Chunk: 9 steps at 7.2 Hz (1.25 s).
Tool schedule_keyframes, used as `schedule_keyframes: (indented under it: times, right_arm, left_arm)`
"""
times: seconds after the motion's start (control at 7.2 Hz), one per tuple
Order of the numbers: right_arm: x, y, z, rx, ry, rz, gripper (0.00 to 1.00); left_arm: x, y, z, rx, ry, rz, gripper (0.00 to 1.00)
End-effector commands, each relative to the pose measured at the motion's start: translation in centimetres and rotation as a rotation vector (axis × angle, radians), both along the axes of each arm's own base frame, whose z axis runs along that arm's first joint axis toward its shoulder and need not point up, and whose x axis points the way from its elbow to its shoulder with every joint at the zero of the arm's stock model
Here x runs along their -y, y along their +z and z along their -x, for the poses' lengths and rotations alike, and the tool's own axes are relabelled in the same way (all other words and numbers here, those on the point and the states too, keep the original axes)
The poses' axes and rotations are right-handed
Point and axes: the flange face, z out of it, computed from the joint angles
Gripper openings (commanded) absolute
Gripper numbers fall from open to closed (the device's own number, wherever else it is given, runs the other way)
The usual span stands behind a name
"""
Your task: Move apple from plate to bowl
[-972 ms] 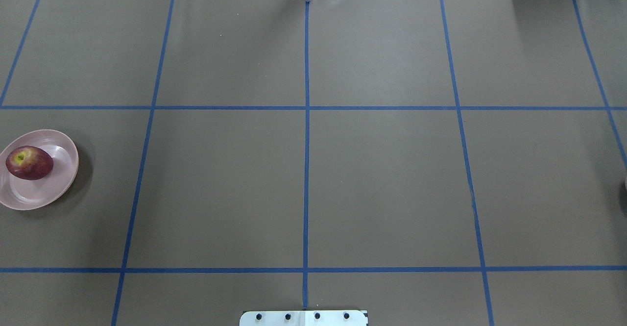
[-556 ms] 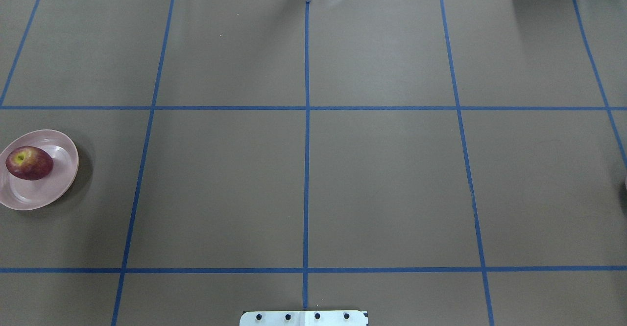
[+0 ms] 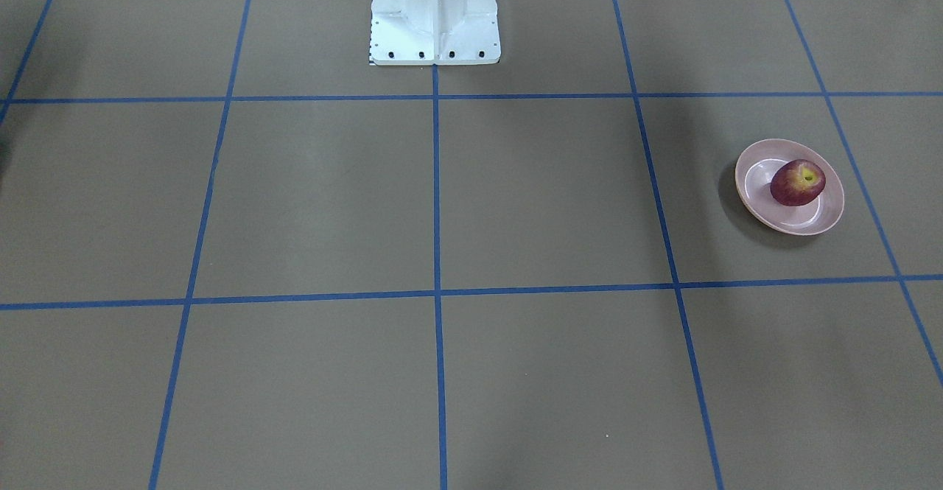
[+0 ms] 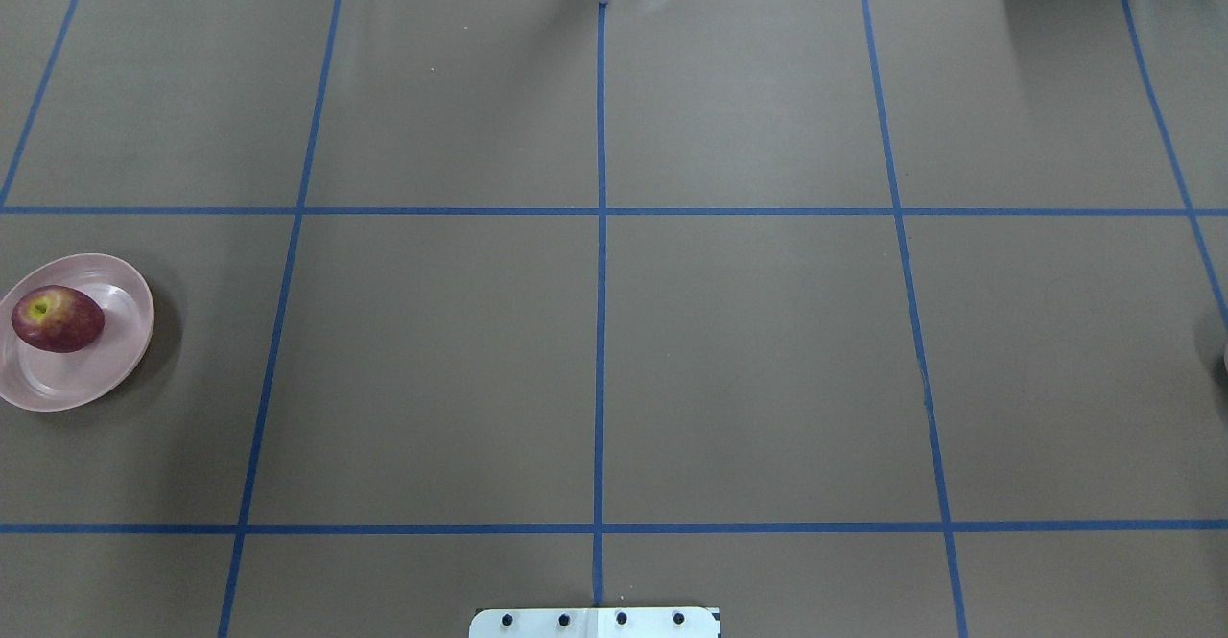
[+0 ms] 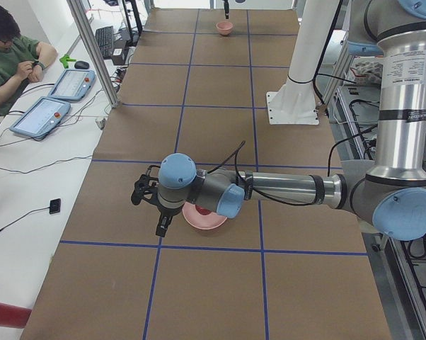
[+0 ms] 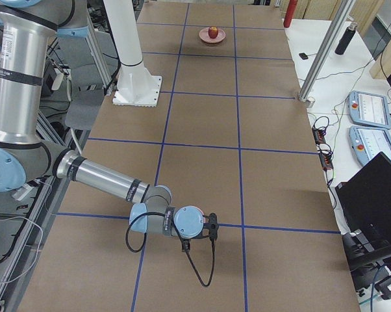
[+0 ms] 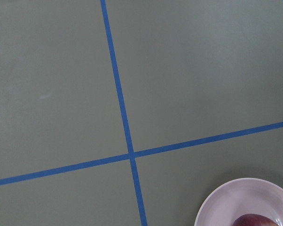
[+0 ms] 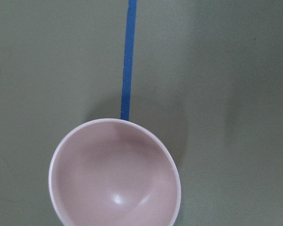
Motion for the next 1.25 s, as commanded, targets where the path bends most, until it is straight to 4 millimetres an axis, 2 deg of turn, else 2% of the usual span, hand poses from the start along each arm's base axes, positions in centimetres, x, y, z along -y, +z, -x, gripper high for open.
schedule_keyframes:
  times: [0.0,0.28,0.56,0.69,0.83,0.97,1.11]
  right_arm:
    - [3.2,0.9,0.6,-0.002,-0.01,0.012,1.0]
    - [3.4,2.3,1.9,-0.001,-0.039,0.041,1.0]
    - [3.4,2.3,2.7,0.0,-0.06,0.04,0.99]
    - [3.5,2.2,2.7,0.004,-0.061,0.034,0.44]
    - [3.5,2.1,2.8,0.011,-0.069,0.023,0.0]
    - [2.9,2.3,2.9,0.035,-0.08,0.014,0.0]
    - [3.3,1.5,2.9,0.052,-0.083,-0.011,0.0]
  left_arm:
    - [0.1,-0.3,0.0,-0.004,-0.003,-0.003,0.98]
    - [0.1,-0.5,0.0,-0.009,-0.011,0.004,0.98]
    - [0.7,-0.9,0.0,-0.008,-0.013,-0.004,0.98]
    - [0.7,-1.0,0.0,-0.01,-0.017,0.001,0.98]
    - [0.7,-1.0,0.0,-0.01,-0.017,0.001,0.98]
    - [0.8,-0.9,0.0,-0.01,-0.017,0.004,0.98]
    - [0.8,-0.9,0.0,-0.01,-0.017,0.004,0.98]
